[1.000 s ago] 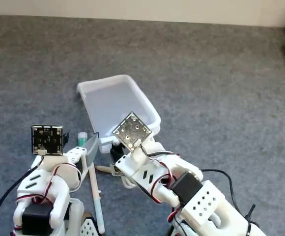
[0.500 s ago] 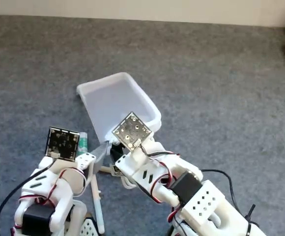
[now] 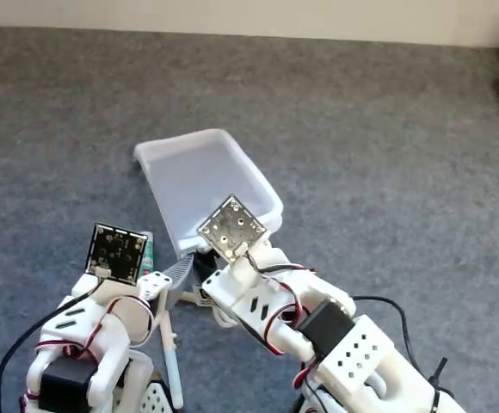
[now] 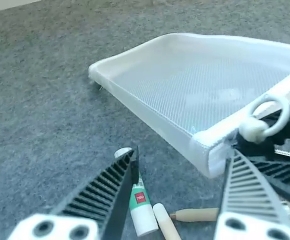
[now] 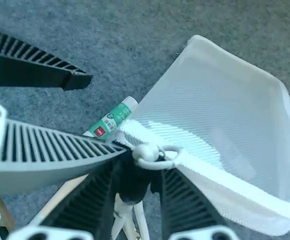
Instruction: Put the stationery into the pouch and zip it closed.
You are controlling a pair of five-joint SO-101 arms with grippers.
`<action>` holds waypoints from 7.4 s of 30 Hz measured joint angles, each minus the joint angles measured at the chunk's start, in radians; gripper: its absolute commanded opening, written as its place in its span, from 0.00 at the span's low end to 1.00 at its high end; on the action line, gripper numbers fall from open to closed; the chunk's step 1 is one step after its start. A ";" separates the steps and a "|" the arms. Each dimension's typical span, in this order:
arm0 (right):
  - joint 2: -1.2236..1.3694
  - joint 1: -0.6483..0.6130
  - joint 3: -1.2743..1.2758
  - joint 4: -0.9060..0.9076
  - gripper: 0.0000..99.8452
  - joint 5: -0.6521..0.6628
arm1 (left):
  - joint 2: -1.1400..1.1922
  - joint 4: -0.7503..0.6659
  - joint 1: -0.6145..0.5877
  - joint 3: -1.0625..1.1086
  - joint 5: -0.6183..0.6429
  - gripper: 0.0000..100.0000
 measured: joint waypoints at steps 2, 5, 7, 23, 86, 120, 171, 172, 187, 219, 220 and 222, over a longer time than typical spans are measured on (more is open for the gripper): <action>0.000 0.000 0.000 0.000 0.00 0.000 | 0.000 0.000 -0.008 0.031 -0.021 0.27; 0.000 0.000 0.000 0.000 0.00 0.000 | 0.000 -0.026 -0.005 0.084 -0.044 0.27; 0.000 0.000 0.000 0.000 0.00 0.000 | 0.000 -0.051 -0.011 0.106 -0.044 0.26; 0.000 -0.002 0.051 0.000 0.00 0.000 | 0.000 -0.132 -0.081 0.110 -0.044 0.01; 0.000 0.428 0.054 0.068 0.00 0.006 | 0.002 -0.143 -0.173 0.112 -0.048 0.01; -0.244 0.083 0.054 0.068 0.00 0.006 | 0.000 -0.060 -0.069 0.023 0.118 0.31; -0.347 0.057 0.052 0.255 0.17 0.000 | 0.011 -0.265 -0.123 0.173 0.025 0.01; -0.347 0.029 0.055 0.255 0.19 -0.023 | 0.011 -0.265 -0.123 0.173 0.025 0.01; -0.347 -0.121 0.322 -0.087 0.20 -0.101 | 0.011 -0.265 -0.123 0.173 0.025 0.01; 0.310 -0.064 0.307 -0.578 0.19 -0.104 | 0.011 -0.265 -0.123 0.173 0.025 0.01; 0.311 -0.061 0.305 -0.580 0.16 -0.104 | 0.011 -0.265 -0.123 0.173 0.025 0.01; 0.313 -0.063 0.305 -0.585 0.11 -0.104 | 0.011 -0.265 -0.123 0.173 0.025 0.01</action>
